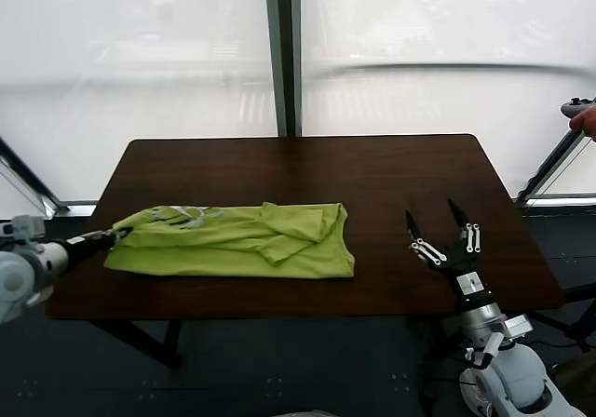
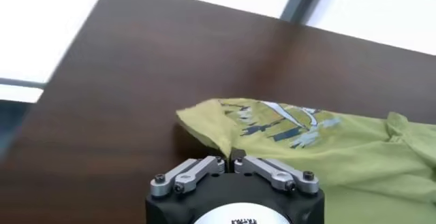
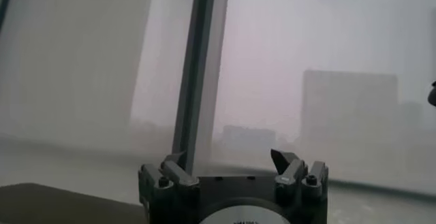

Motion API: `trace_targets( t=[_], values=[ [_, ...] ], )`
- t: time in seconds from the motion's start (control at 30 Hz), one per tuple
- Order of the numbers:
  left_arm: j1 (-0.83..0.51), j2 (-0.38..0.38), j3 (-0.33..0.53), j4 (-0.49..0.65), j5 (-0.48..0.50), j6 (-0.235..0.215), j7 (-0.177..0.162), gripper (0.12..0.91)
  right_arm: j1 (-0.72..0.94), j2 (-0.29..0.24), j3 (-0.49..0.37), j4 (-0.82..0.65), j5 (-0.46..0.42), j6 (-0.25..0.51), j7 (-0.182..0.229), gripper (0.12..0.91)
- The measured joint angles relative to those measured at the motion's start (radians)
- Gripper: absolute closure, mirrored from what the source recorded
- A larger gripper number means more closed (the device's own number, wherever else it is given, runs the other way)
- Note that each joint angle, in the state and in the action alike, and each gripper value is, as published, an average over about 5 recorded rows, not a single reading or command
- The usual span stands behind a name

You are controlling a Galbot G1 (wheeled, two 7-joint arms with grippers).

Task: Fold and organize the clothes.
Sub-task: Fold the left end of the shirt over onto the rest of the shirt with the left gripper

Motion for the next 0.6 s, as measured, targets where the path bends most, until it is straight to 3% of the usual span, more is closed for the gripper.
trace_targets(
  t=[0.2,0.6],
  values=[
    [-0.073,-0.116,0.126,-0.103,-0.017,0.000,-0.085,0.849,-0.002,0.009,0.009,0.010,0.001,-0.018,0.004,0.118],
    [-0.253,-0.349,0.382,-0.085,0.058,0.000,-0.131,0.849,-0.049,0.059,0.050,0.043,-0.039,-0.041,0.011,0.118]
  ],
)
